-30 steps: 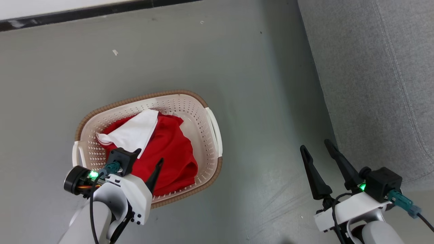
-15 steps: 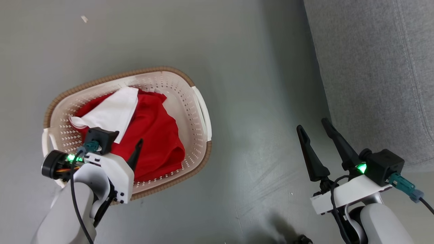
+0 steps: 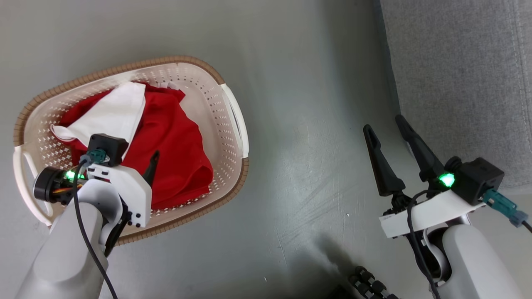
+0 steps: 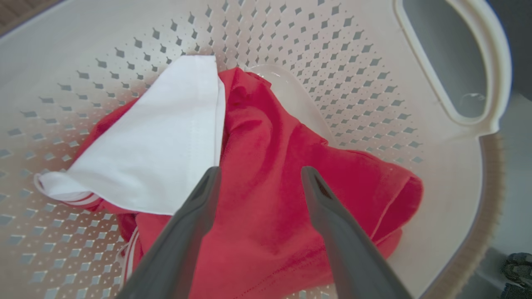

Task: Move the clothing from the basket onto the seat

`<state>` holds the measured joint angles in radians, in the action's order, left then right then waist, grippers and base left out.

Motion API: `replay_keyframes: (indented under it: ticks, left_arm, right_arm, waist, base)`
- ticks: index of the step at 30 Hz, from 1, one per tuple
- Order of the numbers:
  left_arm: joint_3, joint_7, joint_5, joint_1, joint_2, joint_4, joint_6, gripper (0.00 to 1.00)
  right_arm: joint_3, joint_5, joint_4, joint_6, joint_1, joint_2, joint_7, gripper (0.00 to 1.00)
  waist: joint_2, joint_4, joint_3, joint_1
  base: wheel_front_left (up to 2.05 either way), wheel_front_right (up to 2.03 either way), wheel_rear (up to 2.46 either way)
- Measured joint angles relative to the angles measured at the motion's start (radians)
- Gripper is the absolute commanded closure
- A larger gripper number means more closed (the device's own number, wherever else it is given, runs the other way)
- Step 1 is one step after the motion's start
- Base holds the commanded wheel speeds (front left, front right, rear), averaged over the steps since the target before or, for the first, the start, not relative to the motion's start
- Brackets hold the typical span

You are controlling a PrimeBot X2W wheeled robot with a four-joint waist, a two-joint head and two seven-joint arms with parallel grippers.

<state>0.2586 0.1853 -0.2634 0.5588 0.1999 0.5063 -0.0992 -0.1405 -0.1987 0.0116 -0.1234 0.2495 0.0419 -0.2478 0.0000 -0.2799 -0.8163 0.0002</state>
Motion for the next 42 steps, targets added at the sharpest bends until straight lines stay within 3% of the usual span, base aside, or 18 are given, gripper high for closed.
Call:
replay_keyframes:
  ticks: [26,27,29,30,31,32,42]
  left_arm:
    - [0.027,0.124,0.030,0.104,0.019,0.097,0.044,0.00]
    - [0.030,0.132,0.034,0.108,0.019,0.100,0.044,0.05]
    - [0.033,0.132,0.044,0.115,0.019,0.105,0.046,0.50]
    - [0.034,0.132,0.051,0.117,0.020,0.107,0.049,0.56]
    - [0.036,0.131,0.056,0.121,0.020,0.109,0.049,0.73]
    - [0.037,0.130,0.058,0.126,0.021,0.110,0.051,1.00]
    - [0.030,0.102,0.038,0.146,-0.011,0.130,0.051,1.00]
  right_arm:
    - [-0.012,-0.053,-0.003,0.000,0.088,0.000,0.000,0.00]
    - [-0.012,-0.057,-0.003,0.000,0.089,0.000,0.000,0.00]
    - [-0.016,-0.059,-0.003,0.000,0.091,0.000,0.000,0.00]
    - [-0.017,-0.060,-0.003,0.000,0.093,0.000,0.000,0.00]
    - [-0.019,-0.061,-0.003,0.000,0.098,0.000,0.000,0.00]
    - [-0.020,-0.065,-0.003,0.000,0.102,0.000,0.000,0.00]
    - [-0.016,-0.073,0.001,0.000,0.131,0.000,0.000,0.00]
  waist:
    - [0.0000,-0.043,-0.113,0.0000]
    - [0.0000,-0.045,-0.116,0.0000]
    - [0.0000,-0.050,-0.121,0.0000]
    - [0.0000,-0.053,-0.124,0.0000]
    - [0.0000,-0.055,-0.126,0.0000]
    - [0.0000,-0.057,-0.129,0.0000]
    - [0.0000,-0.061,-0.124,-0.0001]
  base:
    - [0.00,0.00,0.00]
    - [0.00,0.00,0.00]
    - [0.00,0.00,0.00]
    - [0.00,0.00,0.00]
    - [0.00,0.00,0.00]
    - [0.00,0.00,0.00]
    - [0.00,0.00,0.00]
